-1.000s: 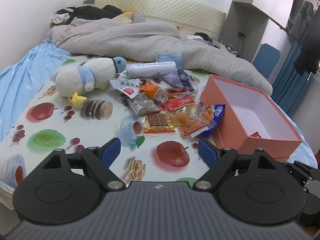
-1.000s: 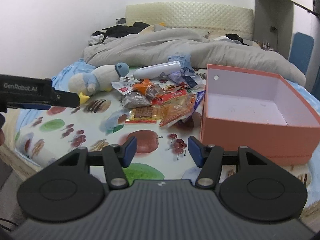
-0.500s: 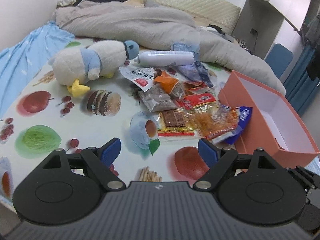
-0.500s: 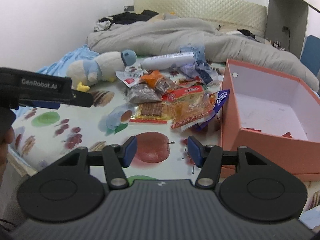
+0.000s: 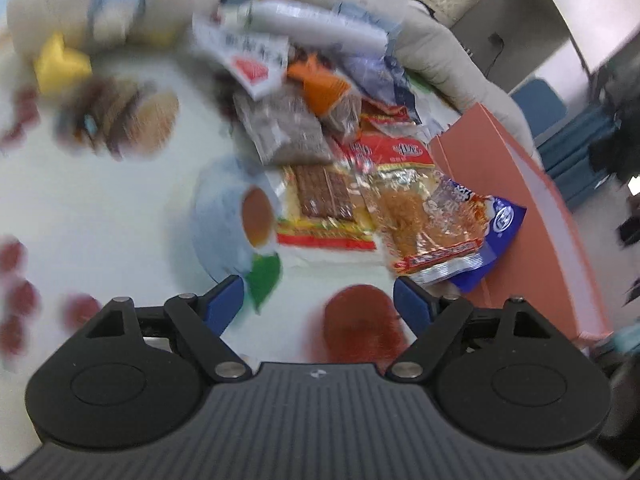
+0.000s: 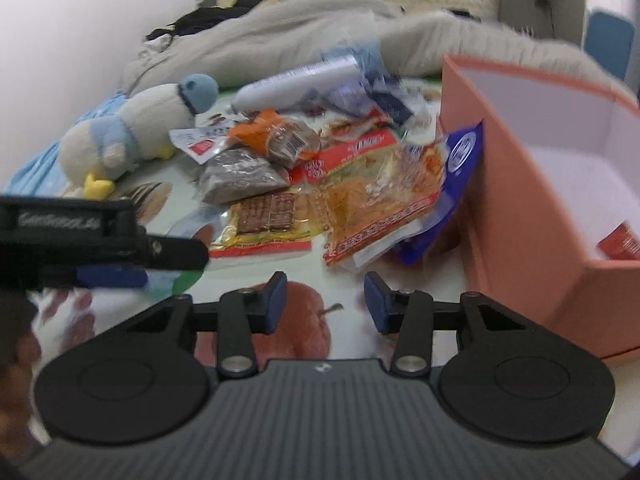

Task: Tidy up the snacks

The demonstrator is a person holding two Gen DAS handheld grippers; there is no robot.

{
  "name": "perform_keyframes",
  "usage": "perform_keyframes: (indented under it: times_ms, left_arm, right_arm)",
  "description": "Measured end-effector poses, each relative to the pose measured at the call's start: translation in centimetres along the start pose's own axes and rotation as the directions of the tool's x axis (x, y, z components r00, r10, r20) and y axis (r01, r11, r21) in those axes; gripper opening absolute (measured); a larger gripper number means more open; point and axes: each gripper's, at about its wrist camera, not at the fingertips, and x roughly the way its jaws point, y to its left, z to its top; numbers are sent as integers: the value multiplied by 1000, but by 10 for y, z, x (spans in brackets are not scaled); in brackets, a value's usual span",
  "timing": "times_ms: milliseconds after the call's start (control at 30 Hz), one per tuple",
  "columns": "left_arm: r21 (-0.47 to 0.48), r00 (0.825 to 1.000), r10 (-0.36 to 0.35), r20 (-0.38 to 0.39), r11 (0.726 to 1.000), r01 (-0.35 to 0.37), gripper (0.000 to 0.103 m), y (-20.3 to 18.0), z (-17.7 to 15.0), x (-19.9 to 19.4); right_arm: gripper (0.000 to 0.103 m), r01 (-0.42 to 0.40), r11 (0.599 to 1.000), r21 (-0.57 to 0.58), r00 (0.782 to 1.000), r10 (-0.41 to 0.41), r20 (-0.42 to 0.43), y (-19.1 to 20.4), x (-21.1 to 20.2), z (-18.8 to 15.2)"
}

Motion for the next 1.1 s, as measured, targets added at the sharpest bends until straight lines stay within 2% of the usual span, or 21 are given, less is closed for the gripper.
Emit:
perform_keyframes:
  times_ms: [67,133,233,300,333,400,500,533,600,633,733,767,833,900,967,1033,1100]
  left_arm:
    - [-91,998,-60,-8,994,59,80,9,1,8]
    - [-193,995,-93,17,977,95,80,18,2,12]
    - [-365,982,-182,50,912,188,80,33,3,24]
    - [-431,974,-216,74,873,226,78,35,1,33]
    - [-458,971,-226,81,856,238,73,33,-1,39]
    - [-503,968,-239,80,828,246,66,29,-2,51]
    - [-534,969,-223,105,809,244,60,24,-3,60]
    - [-554,968,-220,120,794,249,56,24,-4,62]
    - [-592,968,-206,142,767,249,46,28,-6,66]
    - [-600,969,-202,142,761,246,40,30,-6,67]
    - [-629,963,-222,154,729,269,30,38,-6,72]
    - [-642,961,-225,159,717,274,26,40,-8,73]
    - [-661,958,-227,176,693,286,23,44,-8,73]
    - [-665,959,-213,190,691,285,20,45,-8,73]
    - [-680,957,-206,205,674,290,19,48,-7,72]
    - [-702,950,-206,234,641,312,20,51,-9,73]
    - [-740,940,-208,271,580,342,20,56,-16,72]
  right_arm:
    - [44,9,999,41,1000,-8,-14,-3,9,3]
    - [46,31,995,95,999,-28,-28,-10,13,6]
    - [46,34,986,163,999,-29,-35,-20,19,9]
    - [46,72,980,186,997,-64,-48,-22,26,10]
    - [48,80,975,207,995,-68,-66,-23,31,10]
    - [48,85,973,214,995,-72,-68,-21,38,11]
    - [47,77,966,247,996,-64,-59,-23,41,18]
    - [47,79,963,259,996,-66,-58,-24,42,20]
    - [46,86,960,267,996,-73,-57,-26,45,22]
    - [44,93,960,265,995,-79,-63,-26,46,23]
    - [27,78,966,246,996,-62,-70,-25,45,25]
    - [26,78,970,229,996,-64,-65,-23,42,26]
    - [16,70,975,212,996,-58,-61,-22,38,28]
    - [15,58,979,195,997,-47,-61,-21,34,29]
    - [13,45,982,185,998,-35,-61,-20,28,28]
    - [12,42,985,169,998,-33,-55,-19,22,29]
    - [12,41,988,150,998,-35,-46,-19,15,28]
